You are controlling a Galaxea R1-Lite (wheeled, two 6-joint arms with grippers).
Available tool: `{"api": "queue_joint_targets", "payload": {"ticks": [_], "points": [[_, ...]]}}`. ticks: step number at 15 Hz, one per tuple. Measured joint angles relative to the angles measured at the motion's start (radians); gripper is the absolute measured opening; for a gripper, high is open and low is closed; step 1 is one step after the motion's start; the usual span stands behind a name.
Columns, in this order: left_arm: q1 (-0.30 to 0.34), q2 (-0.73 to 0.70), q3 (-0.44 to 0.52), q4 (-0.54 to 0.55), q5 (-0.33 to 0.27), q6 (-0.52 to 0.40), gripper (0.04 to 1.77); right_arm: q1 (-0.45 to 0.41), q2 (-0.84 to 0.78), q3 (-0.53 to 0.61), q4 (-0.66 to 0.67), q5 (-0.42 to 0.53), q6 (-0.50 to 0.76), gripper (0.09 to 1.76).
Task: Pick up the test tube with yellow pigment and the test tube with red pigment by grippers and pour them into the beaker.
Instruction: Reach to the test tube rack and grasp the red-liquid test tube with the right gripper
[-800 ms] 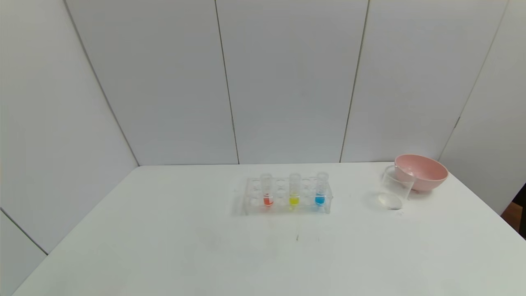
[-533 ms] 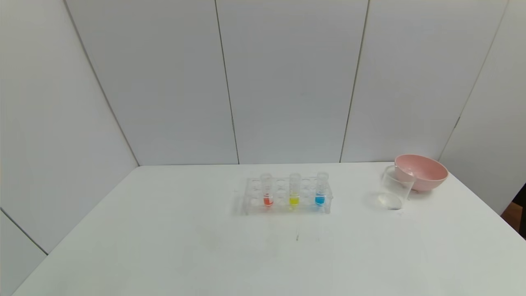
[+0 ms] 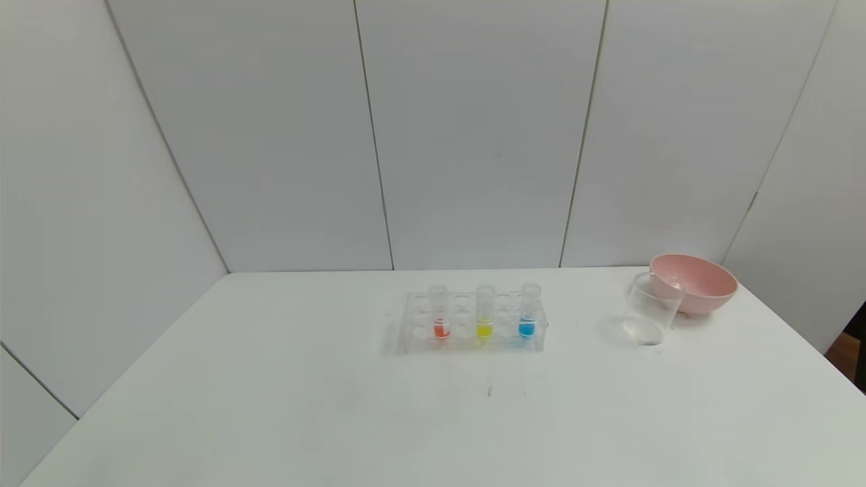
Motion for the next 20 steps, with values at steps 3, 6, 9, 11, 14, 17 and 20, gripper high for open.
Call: {"api": "queue_joint_targets", "payload": {"ticks": [3,6,9,11,14,17,20], "points": [[0.0,0.0,0.0,0.0,0.0,0.0,1.72,0.0,0.0,0.0,-0.001,-0.001,0.0,1.71],[0.0,0.0,0.0,0.0,0.0,0.0,1.72,0.0,0.0,0.0,0.0,0.0,-0.003,1.71],[0.0,0.0,0.0,0.0,0.0,0.0,1.72,0.0,0.0,0.0,0.0,0.0,-0.001,1.71],[0.0,0.0,0.0,0.0,0.0,0.0,1.72,0.0,0.0,0.0,-0.001,-0.001,0.002,1.71],[0.0,0.0,0.0,0.0,0.0,0.0,1.72,-0.001,-0.001,0.0,0.001,-0.018,0.002,1.71],[0.0,0.0,0.0,0.0,0.0,0.0,1.72,0.002,-0.001,-0.009,0.003,-0.019,0.006,1.71],[0.0,0.0,0.0,0.0,0.0,0.0,1.72,0.003,0.033,-0.067,0.0,0.002,0.013,1.71]]}}
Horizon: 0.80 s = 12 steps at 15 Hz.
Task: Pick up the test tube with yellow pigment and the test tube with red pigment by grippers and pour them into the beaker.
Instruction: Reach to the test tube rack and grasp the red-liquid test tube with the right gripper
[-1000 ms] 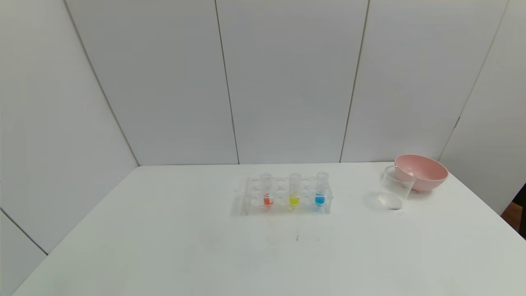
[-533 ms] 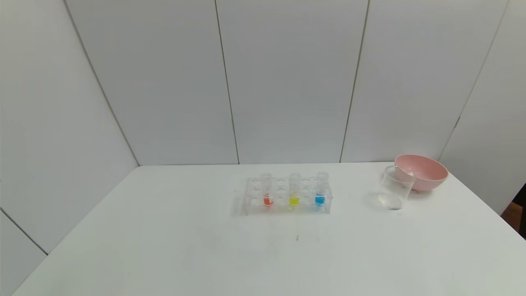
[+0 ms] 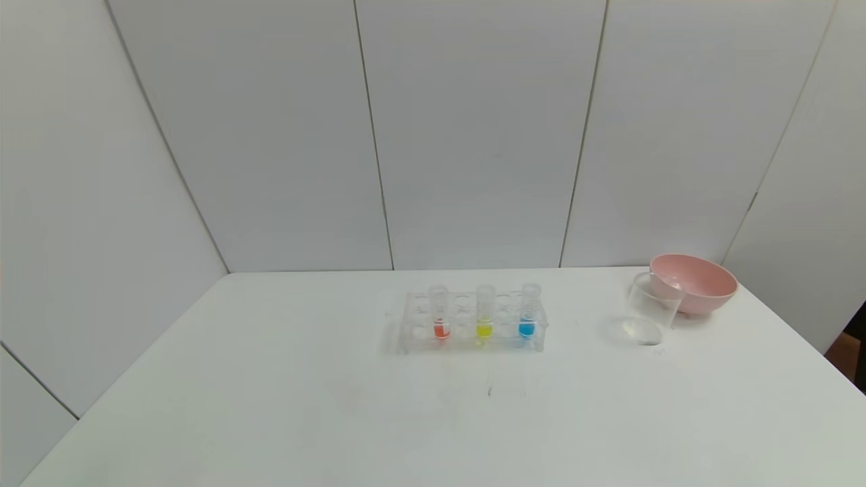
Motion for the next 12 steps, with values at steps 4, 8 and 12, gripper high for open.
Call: {"api": "queue_joint_targets", "payload": {"ticks": [4,8,12], "points": [[0.0,0.0,0.0,0.0,0.0,0.0,1.72,0.011,0.133,-0.076,-0.018,0.075,0.028,1.71],[0.0,0.0,0.0,0.0,0.0,0.0,1.72,0.026,0.341,-0.19,-0.072,0.166,0.038,1.71],[0.0,0.0,0.0,0.0,0.0,0.0,1.72,0.037,0.6,-0.327,-0.117,0.239,0.038,1.71]]}}
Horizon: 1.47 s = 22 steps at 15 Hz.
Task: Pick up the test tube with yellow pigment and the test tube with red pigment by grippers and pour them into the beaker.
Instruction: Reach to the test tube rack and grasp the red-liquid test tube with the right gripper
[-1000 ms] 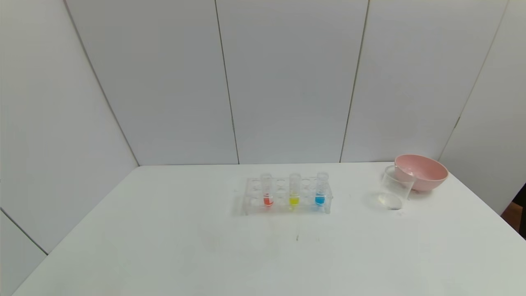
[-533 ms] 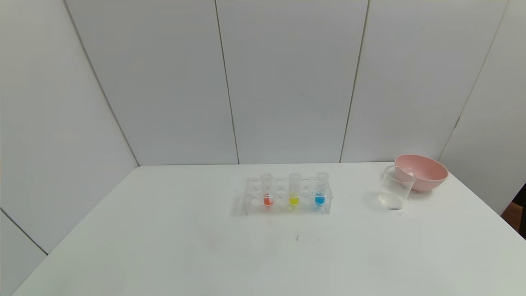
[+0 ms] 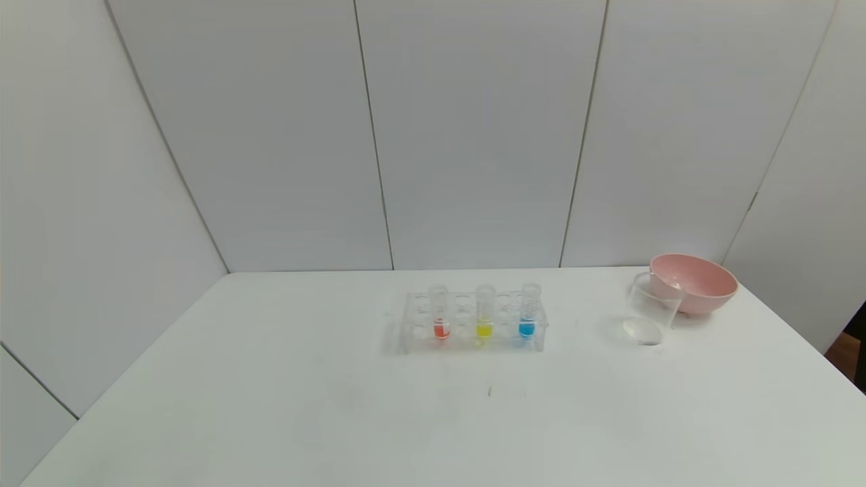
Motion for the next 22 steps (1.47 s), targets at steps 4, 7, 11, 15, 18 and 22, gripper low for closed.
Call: {"api": "queue_joint_targets", "payload": {"ticks": [4,7,11,15,18,22], "points": [[0.0,0.0,0.0,0.0,0.0,0.0,1.72,0.105,0.25,-0.126,-0.041,-0.037,0.001,1.71],[0.0,0.0,0.0,0.0,0.0,0.0,1.72,0.27,0.386,-0.183,-0.053,-0.19,0.017,1.71],[0.0,0.0,0.0,0.0,0.0,0.0,1.72,0.549,0.53,-0.243,-0.06,-0.435,0.12,1.71],[0.0,0.0,0.0,0.0,0.0,0.0,1.72,0.716,0.709,-0.357,-0.062,-0.535,0.191,1.71],[0.0,0.0,0.0,0.0,0.0,0.0,1.72,0.769,0.847,-0.486,-0.061,-0.571,0.198,1.71],[0.0,0.0,0.0,0.0,0.0,0.0,1.72,0.807,1.037,-0.65,-0.058,-0.618,0.216,1.71]]}}
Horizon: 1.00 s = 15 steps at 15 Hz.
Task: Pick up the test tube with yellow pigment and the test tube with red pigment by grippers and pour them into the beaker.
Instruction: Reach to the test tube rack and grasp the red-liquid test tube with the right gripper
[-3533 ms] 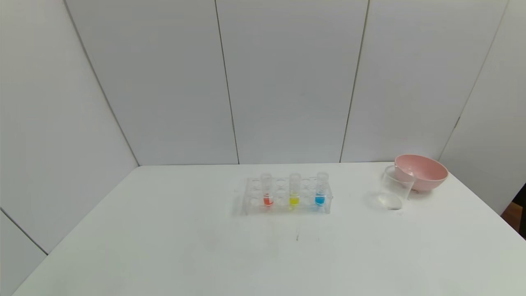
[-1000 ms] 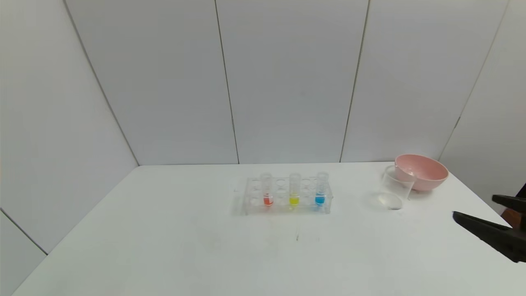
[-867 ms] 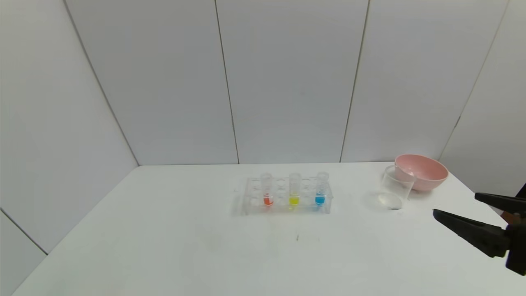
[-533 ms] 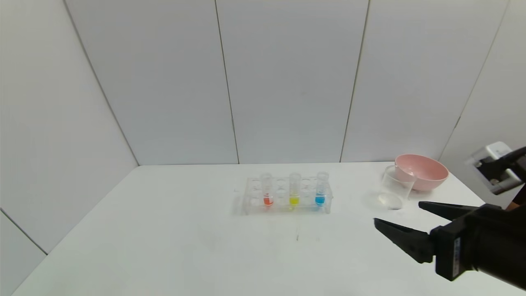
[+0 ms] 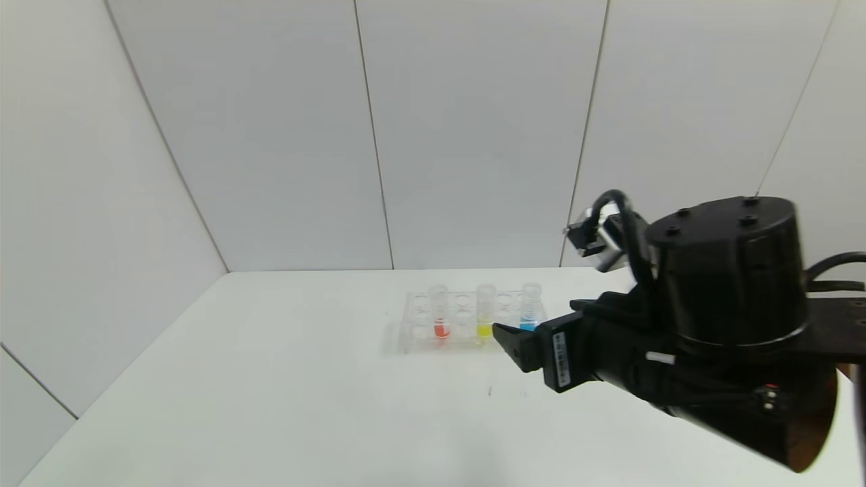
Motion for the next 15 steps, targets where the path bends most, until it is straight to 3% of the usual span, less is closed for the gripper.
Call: {"api": "queue_joint_targets", "payload": {"ticks": [10,15], "points": [[0.0,0.0,0.0,0.0,0.0,0.0,1.72,0.084,0.502,-0.507,0.017,-0.242,0.08,1.71],[0.0,0.0,0.0,0.0,0.0,0.0,1.72,0.081,0.663,-0.676,0.097,-0.26,0.082,1.71]]}}
